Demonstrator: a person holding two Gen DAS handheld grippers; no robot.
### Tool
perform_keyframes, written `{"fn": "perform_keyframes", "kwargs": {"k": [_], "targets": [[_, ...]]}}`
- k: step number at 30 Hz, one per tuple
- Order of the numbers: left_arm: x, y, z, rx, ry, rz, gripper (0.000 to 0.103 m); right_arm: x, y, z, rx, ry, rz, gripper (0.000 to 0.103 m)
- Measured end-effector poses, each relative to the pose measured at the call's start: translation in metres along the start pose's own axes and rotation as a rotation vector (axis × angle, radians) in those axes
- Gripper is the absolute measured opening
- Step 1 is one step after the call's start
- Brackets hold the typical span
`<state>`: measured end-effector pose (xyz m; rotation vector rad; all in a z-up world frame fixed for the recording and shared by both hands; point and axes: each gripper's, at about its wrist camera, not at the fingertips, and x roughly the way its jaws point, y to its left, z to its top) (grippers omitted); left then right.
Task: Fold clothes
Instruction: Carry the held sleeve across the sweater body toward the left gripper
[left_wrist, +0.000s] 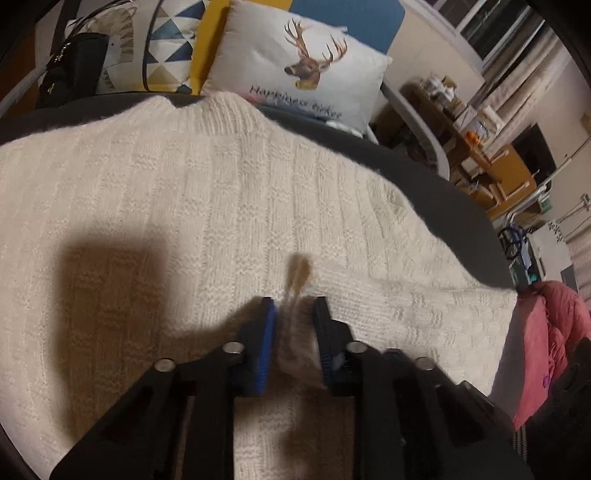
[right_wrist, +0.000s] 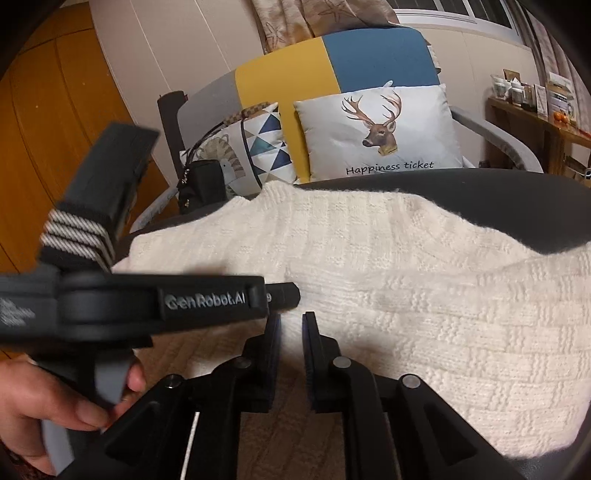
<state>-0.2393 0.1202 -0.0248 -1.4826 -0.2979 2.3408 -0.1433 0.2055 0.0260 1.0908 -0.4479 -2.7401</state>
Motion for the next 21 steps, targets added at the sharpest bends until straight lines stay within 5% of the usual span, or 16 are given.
{"fn": "perform_keyframes", "kwargs": {"k": [7, 13, 18, 21], "targets": [[-0.001, 0.014, 0.000, -0.039, 0.026, -0.062, 0.011, -0.026, -0.015, -0.008, 0.058, -0.017, 0.018, 0.022], [-0.011, -0.002, -0.015, 0.047, 0.008, -0.013, 0.067, -0.033, -0.022, -0.017, 0.095, -0.013, 0.030, 0.022], [-0.011, -0.013, -0.030, 0.110, -0.040, 0.072, 0.069, -0.027, -0.023, -0.024, 0.117, -0.010, 0.030, 0.022], [-0.012, -0.012, -0.030, 0.064, -0.048, 0.031, 0.073, -0.029, -0.028, -0.028, 0.139, -0.044, -0.030, 0.022]]}}
